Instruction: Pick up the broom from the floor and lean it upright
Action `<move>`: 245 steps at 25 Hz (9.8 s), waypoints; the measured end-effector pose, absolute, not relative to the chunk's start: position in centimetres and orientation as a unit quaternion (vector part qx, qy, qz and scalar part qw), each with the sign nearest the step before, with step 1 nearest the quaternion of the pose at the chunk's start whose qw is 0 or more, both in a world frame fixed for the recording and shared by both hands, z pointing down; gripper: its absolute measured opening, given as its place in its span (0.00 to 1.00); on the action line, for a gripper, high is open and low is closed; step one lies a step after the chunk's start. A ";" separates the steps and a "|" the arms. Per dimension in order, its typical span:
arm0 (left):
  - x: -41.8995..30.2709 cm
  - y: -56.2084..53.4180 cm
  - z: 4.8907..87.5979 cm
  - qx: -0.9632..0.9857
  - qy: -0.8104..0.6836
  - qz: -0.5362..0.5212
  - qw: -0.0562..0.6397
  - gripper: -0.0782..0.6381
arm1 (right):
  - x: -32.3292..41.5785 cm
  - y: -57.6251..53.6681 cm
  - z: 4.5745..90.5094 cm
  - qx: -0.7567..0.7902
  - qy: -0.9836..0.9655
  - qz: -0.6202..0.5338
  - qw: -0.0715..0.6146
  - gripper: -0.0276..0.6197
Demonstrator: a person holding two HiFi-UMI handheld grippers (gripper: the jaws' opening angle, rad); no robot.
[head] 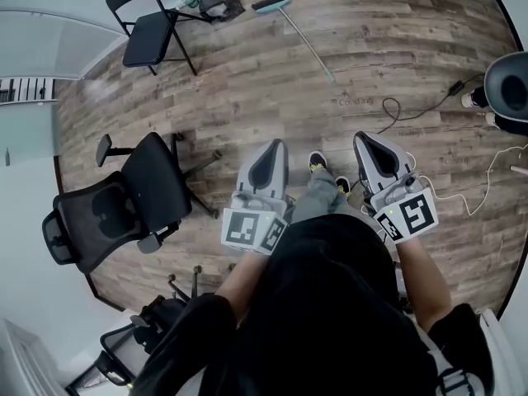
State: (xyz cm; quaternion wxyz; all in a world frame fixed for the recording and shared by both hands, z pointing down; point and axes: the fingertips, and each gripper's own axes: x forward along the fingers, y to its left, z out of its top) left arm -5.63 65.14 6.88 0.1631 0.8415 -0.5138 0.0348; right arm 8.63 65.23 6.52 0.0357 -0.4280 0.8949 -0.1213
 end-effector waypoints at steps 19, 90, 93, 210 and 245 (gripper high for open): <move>-8.9 57.0 8.7 0.870 -0.458 0.010 0.184 0.14 | 5.1 56.7 5.5 -0.460 0.884 -0.084 -0.022 0.07; -11.6 22.7 19.2 0.848 -0.465 0.057 0.247 0.14 | 1.1 21.8 22.3 -0.400 0.890 -0.153 -0.154 0.07; -11.0 21.2 22.9 0.842 -0.470 0.067 0.258 0.14 | 1.5 20.0 27.6 -0.391 0.886 -0.179 -0.170 0.07; -7.5 -18.5 47.0 0.897 -0.356 0.260 0.029 0.51 | -6.4 -14.1 38.7 -0.351 0.887 -0.017 -0.299 0.10; -7.0 -42.5 36.0 0.886 -0.374 0.236 0.137 0.26 | -8.2 -42.4 27.5 -0.312 0.940 -0.057 -0.124 0.19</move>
